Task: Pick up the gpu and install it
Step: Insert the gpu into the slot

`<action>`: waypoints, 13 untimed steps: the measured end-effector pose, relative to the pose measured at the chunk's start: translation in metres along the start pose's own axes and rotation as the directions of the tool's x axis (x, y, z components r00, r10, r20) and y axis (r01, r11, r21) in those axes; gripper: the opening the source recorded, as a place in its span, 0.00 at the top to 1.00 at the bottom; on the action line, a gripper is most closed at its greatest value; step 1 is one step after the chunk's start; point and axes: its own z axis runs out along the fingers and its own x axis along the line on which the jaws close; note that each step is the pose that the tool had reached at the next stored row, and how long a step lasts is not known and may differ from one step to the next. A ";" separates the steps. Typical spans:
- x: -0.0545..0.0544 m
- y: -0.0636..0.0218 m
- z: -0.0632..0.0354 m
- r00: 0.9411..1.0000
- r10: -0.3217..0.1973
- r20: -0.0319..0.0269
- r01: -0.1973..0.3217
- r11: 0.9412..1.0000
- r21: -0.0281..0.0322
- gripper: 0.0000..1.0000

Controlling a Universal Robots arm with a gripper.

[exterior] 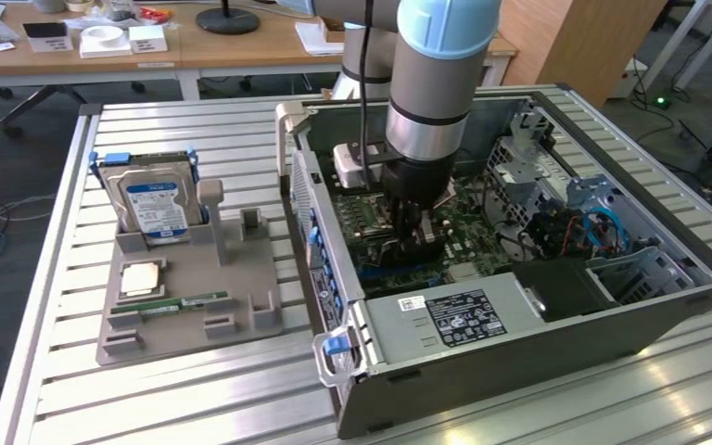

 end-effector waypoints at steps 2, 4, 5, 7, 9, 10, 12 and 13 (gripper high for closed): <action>0.000 0.0000 0.0000 1.000 0.000 0.000 0.000 1.000 0.000 0.74; 0.000 0.0000 0.0000 1.000 0.000 0.000 0.000 1.000 0.000 0.74; 0.000 0.0000 0.0000 1.000 0.000 0.000 0.000 1.000 0.000 0.74; 0.000 0.0000 0.0000 1.000 0.000 0.000 0.000 1.000 0.000 0.74; 0.000 0.0000 0.0000 1.000 0.000 0.000 0.000 1.000 0.000 0.74; 0.000 0.0000 0.0000 1.000 0.000 0.000 0.000 1.000 0.000 0.74; 0.000 0.0000 0.0001 1.000 0.000 0.000 0.000 1.000 0.000 0.74; 0.000 0.0000 0.0001 1.000 0.000 0.000 0.000 1.000 0.000 0.74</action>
